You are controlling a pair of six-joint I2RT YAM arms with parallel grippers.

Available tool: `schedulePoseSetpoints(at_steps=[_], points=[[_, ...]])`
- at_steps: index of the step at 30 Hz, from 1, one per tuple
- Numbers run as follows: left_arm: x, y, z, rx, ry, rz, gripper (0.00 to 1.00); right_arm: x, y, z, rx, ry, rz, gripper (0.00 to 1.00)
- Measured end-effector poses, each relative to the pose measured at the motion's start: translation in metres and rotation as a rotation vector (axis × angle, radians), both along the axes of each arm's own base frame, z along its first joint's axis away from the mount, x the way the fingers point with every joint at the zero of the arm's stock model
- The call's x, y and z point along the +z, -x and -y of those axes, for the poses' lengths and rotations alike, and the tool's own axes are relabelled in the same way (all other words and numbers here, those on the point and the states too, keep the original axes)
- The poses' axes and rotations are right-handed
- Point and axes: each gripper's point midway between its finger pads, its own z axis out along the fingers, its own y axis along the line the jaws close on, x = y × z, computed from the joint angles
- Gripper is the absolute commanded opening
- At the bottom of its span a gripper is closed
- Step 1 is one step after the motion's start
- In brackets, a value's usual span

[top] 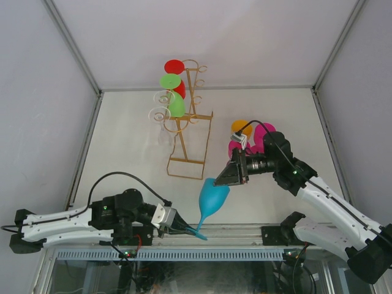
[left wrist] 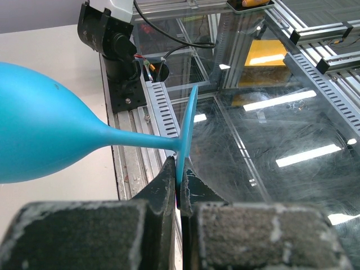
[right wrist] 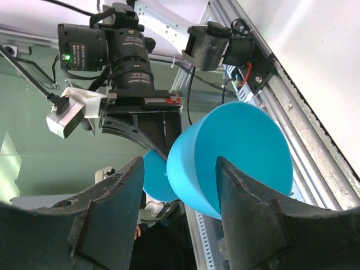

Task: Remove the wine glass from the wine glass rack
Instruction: Place the wine glass at the center of the board.

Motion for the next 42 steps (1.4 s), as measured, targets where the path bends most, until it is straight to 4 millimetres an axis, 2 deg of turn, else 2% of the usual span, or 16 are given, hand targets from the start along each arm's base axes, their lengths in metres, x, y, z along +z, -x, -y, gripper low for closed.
schedulePoseSetpoints(at_steps=[7,17,25,28,37,42], points=[[-0.003,0.000,-0.002,-0.003,-0.009,0.013,0.00,0.010,0.012,0.001,0.082,-0.050,0.020,0.48],[-0.004,0.002,-0.004,-0.011,-0.014,0.013,0.00,0.006,0.016,0.001,0.128,-0.049,0.008,0.47],[-0.003,0.003,-0.005,-0.015,-0.011,0.011,0.00,0.000,0.014,-0.001,0.132,-0.033,-0.012,0.55],[-0.003,0.003,-0.004,-0.015,-0.011,0.008,0.00,-0.005,0.011,-0.003,0.133,-0.021,-0.035,0.55],[-0.002,0.003,-0.004,-0.014,-0.005,0.009,0.00,-0.006,0.013,-0.003,0.166,-0.026,-0.062,0.32],[-0.004,0.002,-0.003,-0.014,-0.014,0.011,0.00,-0.003,0.015,-0.002,0.183,-0.038,-0.060,0.28]])
